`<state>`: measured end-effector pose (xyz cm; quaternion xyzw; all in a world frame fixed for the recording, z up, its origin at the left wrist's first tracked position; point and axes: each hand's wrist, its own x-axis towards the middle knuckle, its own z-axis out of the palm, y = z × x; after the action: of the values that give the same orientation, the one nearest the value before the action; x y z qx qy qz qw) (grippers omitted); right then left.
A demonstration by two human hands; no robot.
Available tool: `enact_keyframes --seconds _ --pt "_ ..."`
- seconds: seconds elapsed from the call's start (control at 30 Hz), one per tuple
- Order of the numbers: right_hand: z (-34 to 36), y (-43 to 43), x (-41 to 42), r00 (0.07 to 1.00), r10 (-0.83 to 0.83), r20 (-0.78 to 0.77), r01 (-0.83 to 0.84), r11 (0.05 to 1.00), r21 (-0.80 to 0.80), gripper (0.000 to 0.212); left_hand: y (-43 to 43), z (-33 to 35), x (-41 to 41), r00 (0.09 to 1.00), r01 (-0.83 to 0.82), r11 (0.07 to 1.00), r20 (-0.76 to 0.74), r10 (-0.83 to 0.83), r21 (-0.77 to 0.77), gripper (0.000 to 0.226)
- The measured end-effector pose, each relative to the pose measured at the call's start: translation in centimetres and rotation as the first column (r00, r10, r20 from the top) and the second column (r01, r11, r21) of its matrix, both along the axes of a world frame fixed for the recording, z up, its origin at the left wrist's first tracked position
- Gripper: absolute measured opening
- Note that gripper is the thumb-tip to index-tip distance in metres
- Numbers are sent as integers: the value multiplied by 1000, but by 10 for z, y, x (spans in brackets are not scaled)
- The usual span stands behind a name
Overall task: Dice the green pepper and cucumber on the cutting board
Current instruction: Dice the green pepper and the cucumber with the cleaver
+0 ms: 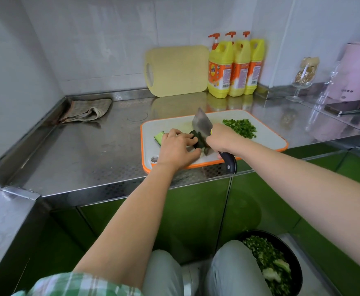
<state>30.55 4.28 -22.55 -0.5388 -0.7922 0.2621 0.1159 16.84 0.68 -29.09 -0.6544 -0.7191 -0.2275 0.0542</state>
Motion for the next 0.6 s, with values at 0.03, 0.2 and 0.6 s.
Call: enact_keyframes --seconds 0.03,0.2,0.6 --pt "-3 2 2 1000 -12 -18 12 1000 -7 23 -1 1 0 1000 1 1000 17 -1 7 41" --pt "5 5 11 995 -11 -102 11 1000 1 14 -5 3 2 998 -7 999 56 5 32 42" --pt "30 -15 7 985 100 139 -94 995 -46 12 -1 -1 0 1000 -1 998 8 1 71 38"
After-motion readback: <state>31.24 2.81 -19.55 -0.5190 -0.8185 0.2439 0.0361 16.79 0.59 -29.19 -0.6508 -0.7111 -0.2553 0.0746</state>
